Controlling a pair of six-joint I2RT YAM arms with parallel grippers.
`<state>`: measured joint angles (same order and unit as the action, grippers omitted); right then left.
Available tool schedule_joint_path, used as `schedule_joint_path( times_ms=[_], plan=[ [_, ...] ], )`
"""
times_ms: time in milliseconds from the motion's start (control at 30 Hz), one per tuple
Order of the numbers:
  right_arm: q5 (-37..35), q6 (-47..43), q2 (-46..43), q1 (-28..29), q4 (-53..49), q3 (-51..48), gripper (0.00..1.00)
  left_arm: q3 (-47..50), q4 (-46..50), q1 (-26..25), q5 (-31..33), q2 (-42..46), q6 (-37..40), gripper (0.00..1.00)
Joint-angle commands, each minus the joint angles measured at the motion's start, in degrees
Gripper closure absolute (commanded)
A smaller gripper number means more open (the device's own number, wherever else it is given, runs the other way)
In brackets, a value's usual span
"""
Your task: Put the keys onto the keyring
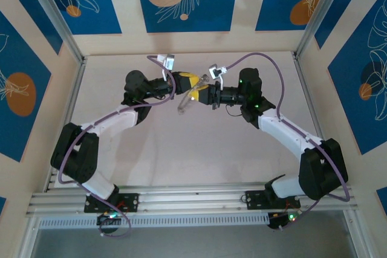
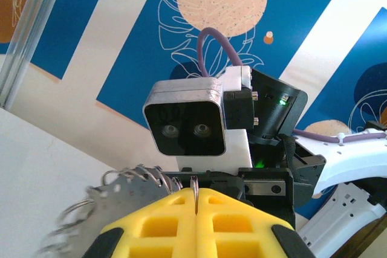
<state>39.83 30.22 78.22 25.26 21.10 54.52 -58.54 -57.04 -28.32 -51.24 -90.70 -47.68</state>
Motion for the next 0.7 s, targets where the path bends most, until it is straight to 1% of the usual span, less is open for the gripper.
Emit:
schedule_joint_path(
  times_ms=[0, 67, 200, 300, 400, 500, 667],
  plan=[
    [0.2, -0.2, -2.7, -1.3, -2.0, -1.1, 0.86, -0.2, -4.5, -1.0, 1.0, 1.8, -0.1, 1.0],
    [0.1, -0.6, -4.5, -2.0, -3.6, -1.9, 0.75, -0.1, -4.7, -1.0, 1.3, 1.8, -0.3, 1.0],
    [0.1, -1.6, -9.5, -3.9, -7.0, -4.4, 0.67, -0.2, -5.6, -1.0, 1.4, 1.5, -1.0, 1.0],
    [-0.8, -1.7, -13.9, -5.9, -8.6, -6.7, 0.64, -0.6, -6.6, -1.0, 1.2, 1.1, -1.9, 1.0],
    [-2.5, 0.3, -16.6, -7.6, -7.4, -7.6, 0.63, -0.9, -7.7, -0.9, 1.1, 0.5, -2.9, 1.0],
    [-3.8, 3.0, -16.9, -8.1, -4.7, -6.7, 0.63, -1.2, -8.4, -1.0, 1.1, 0.0, -3.6, 1.0],
    [-6.1, 8.1, -14.9, -7.9, 1.5, -4.3, 0.64, -1.2, -8.4, -1.2, 1.3, -0.1, -3.9, 1.0]
  ],
)
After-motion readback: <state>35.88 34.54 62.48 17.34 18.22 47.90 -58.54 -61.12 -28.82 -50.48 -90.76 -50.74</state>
